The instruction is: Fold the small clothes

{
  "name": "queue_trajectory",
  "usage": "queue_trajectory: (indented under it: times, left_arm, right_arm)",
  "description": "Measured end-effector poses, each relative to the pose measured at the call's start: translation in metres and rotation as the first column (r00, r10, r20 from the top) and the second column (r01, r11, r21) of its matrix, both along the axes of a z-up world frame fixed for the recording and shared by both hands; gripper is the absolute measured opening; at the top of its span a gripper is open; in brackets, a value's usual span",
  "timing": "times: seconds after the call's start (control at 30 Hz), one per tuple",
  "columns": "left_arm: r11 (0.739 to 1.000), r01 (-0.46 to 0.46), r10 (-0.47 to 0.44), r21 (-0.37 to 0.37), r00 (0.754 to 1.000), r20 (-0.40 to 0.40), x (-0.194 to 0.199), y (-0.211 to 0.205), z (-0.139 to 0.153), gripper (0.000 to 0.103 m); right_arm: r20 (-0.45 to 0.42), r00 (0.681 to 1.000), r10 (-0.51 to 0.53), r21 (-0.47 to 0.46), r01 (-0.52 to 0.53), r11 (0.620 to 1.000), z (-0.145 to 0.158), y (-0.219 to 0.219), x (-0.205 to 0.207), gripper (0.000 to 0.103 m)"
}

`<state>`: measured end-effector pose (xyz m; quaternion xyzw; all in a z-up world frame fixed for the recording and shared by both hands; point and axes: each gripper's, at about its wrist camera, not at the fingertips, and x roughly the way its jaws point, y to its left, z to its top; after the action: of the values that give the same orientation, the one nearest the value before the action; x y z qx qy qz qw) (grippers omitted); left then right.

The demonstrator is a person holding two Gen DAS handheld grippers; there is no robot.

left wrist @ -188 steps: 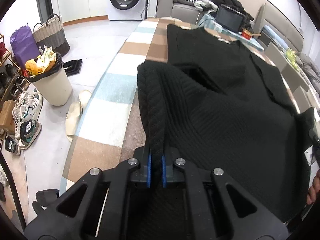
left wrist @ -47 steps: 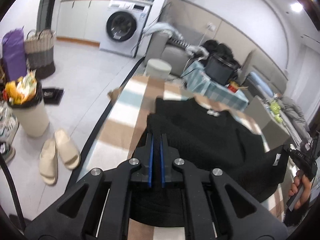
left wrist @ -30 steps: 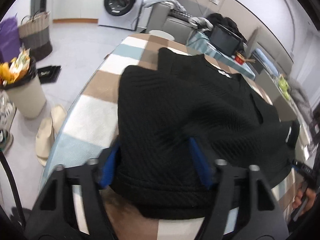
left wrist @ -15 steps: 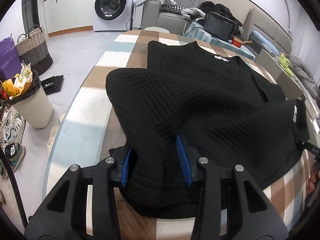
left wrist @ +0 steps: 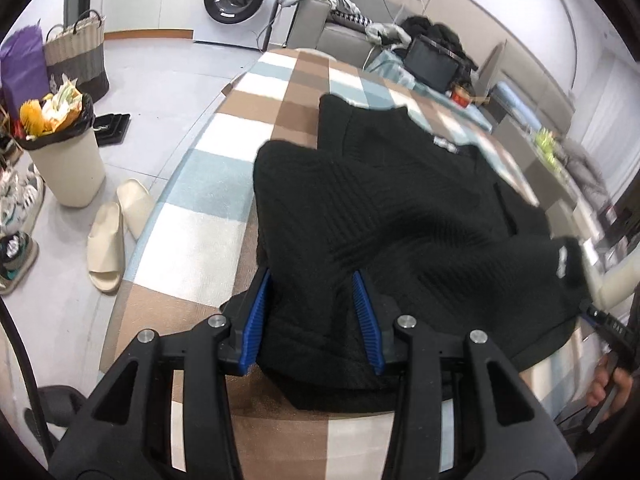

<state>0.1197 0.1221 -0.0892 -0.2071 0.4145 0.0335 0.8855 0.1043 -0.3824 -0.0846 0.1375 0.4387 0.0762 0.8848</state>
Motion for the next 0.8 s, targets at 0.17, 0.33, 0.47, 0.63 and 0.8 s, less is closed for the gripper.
queue_trajectory:
  times: [0.17, 0.33, 0.47, 0.63, 0.8]
  left_arm:
    - [0.999, 0.008, -0.005, -0.052, 0.999, 0.041, -0.007, 0.009, 0.011, 0.037]
    - [0.999, 0.010, -0.009, -0.041, 1.000, 0.027, -0.001, 0.003, 0.014, 0.024]
    - [0.999, 0.001, 0.000, -0.042, 1.000, 0.014, -0.001, 0.004, 0.012, 0.011]
    - [0.998, -0.007, 0.011, -0.061, 0.998, 0.056, -0.002, 0.009, 0.022, 0.005]
    - [0.996, 0.001, 0.011, -0.087, 0.990, 0.141, 0.012, 0.020, 0.055, 0.004]
  right_arm:
    - [0.050, 0.998, -0.042, 0.056, 0.039, 0.998, 0.004, -0.017, 0.014, 0.047]
    - [0.050, 0.998, -0.029, 0.096, 0.024, 0.995, -0.001, -0.004, 0.033, 0.034]
    - [0.040, 0.999, 0.026, 0.050, -0.028, 0.998, -0.004, 0.012, 0.033, 0.021]
    - [0.065, 0.998, -0.013, 0.091, 0.007, 0.996, -0.003, 0.010, 0.029, 0.005]
    - [0.150, 0.988, -0.039, 0.155, 0.015, 0.988, 0.035, 0.006, 0.043, 0.004]
